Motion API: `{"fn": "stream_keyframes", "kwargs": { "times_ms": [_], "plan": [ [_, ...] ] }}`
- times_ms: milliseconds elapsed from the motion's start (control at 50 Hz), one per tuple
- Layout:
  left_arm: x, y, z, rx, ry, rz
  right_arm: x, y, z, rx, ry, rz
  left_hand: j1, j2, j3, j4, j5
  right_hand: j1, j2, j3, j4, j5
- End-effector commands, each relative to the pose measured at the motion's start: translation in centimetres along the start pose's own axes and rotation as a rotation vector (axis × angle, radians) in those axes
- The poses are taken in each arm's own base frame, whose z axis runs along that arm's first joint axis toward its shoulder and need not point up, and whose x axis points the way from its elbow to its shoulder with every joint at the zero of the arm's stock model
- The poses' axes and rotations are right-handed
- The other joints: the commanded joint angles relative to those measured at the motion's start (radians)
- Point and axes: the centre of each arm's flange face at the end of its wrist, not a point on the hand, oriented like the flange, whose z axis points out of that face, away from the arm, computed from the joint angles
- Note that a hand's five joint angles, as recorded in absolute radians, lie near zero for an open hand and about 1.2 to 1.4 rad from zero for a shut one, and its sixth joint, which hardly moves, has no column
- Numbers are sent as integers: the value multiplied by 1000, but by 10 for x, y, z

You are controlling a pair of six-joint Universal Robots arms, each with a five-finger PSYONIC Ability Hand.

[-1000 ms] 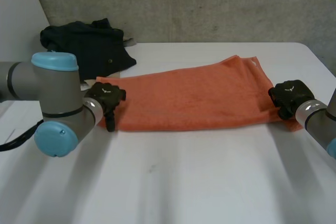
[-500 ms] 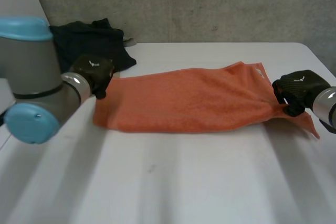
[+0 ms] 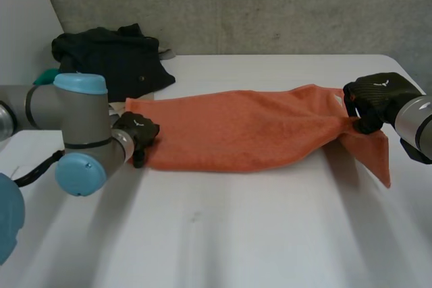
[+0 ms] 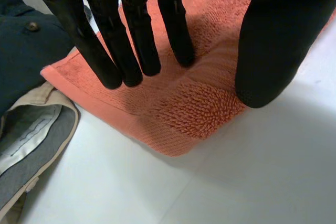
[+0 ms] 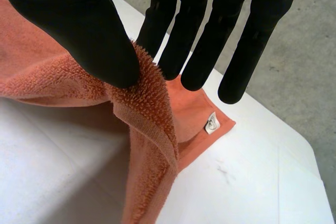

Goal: Fold the laundry.

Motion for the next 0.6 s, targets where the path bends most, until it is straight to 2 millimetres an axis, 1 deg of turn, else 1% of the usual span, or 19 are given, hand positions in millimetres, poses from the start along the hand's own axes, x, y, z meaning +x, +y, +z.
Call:
{"fn": "stream_keyframes", "kwargs": {
  "times_ms": [20,60,80,120,140,200,220,260,300,340,360,420,440,460,480,540,560,600],
  "plan": [
    [2,-7,-2,19,-1,5,-2,12,5,-40,-11,-18,618,629,630,628,631,281,227,216,200,238],
    [-8,-20,-13,54,-26,-14,1,15,6,-54,-1,-21,618,629,630,628,631,281,227,216,200,238],
    [-15,-31,-25,93,-42,-40,4,15,6,-56,9,-23,618,629,630,628,631,281,227,216,200,238],
    [-25,-45,-42,136,-65,-74,6,15,5,-59,12,-29,618,629,630,628,631,281,227,216,200,238],
    [-35,-61,-64,188,-82,-113,8,14,4,-63,18,-39,618,629,630,628,631,281,227,216,200,238],
    [-50,-83,-102,264,-109,-163,12,11,-1,-69,23,-63,618,629,630,628,631,281,227,216,200,238],
    [-57,-96,-124,321,-116,-193,14,7,-4,-69,25,-77,618,629,630,628,631,281,227,216,200,238],
    [-57,-99,-132,341,-95,-217,17,2,-7,-59,31,-86,618,629,630,628,631,281,227,216,200,238],
    [-53,-99,-128,348,-60,-233,17,-4,-9,-44,36,-85,618,629,630,628,631,281,227,216,200,238],
    [-51,-94,-118,324,-43,-242,16,-6,-6,-37,31,-81,618,629,630,628,631,281,227,216,200,238],
    [-50,-87,-102,289,-44,-242,12,-3,1,-44,20,-80,618,629,630,628,631,281,227,216,200,238],
    [-49,-77,-74,231,-53,-222,6,3,14,-58,8,-80,618,629,630,628,631,281,227,216,200,238],
    [-46,-70,-55,192,-60,-206,3,7,23,-70,16,-80,618,629,630,628,631,281,227,216,200,238],
    [-46,-65,-46,171,-65,-197,1,9,28,-76,24,-80,618,629,630,628,631,281,227,216,200,238],
    [-44,-58,-29,135,-74,-187,0,13,37,-89,47,-76,618,629,630,628,631,281,227,216,200,238],
    [-38,-43,-4,74,-74,-172,-1,19,49,-101,89,-64,618,629,630,628,631,281,227,216,200,238],
    [-33,-35,9,52,-66,-170,-3,22,55,-104,111,-58,618,629,630,628,631,281,227,216,200,238],
    [-29,-30,20,42,-59,-169,-7,24,61,-102,124,-55,618,629,630,628,631,281,227,216,200,238]
  ]
}}
